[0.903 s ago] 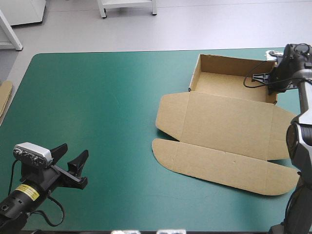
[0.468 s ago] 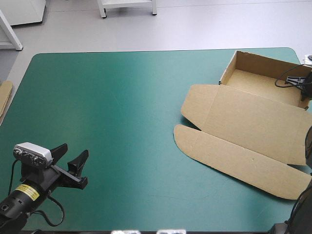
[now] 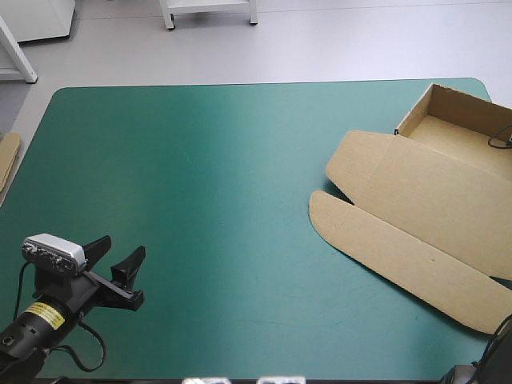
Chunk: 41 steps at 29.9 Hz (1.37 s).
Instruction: Fold the box
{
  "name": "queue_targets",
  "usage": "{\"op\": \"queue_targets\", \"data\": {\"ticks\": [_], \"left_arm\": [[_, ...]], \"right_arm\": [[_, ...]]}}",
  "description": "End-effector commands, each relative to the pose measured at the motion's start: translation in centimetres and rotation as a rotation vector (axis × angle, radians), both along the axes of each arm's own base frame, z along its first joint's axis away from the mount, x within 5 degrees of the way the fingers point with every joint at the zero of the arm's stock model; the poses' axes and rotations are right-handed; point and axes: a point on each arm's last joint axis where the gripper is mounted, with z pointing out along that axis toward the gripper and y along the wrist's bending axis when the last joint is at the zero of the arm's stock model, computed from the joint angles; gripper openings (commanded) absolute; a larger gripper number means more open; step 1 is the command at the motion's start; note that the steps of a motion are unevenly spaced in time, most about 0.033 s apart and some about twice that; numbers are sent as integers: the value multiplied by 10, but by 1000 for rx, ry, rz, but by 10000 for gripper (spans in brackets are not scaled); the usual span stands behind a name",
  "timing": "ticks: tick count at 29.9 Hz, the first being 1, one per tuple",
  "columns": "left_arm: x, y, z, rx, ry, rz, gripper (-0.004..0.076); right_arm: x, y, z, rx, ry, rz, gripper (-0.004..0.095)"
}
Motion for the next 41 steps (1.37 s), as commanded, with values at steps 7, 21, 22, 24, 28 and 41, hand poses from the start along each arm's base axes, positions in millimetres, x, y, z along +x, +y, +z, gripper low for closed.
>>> {"op": "queue_targets", "data": {"ticks": [7,21,22,24,28,41], "left_arm": [[3,-2,13,-43,-70,-2,457],[3,-2,13,-43,-70,-2,457],[3,-2,13,-43,-70,-2,457],[3,-2,13,-43,-70,-2,457],[3,-2,13,-43,-70,-2,457],[3,-2,13,-42,-71,-2,402]], "right_arm": [[-4,3,20,-23,-61,13,-15],[1,8,22,8,-108,87,641],[1,8,22,10,-104,88,693],[1,8,22,10,-104,88,753],[-1,9,31,-1,-118,89,752],[-33,54,139,57,-446,199,739]]}}
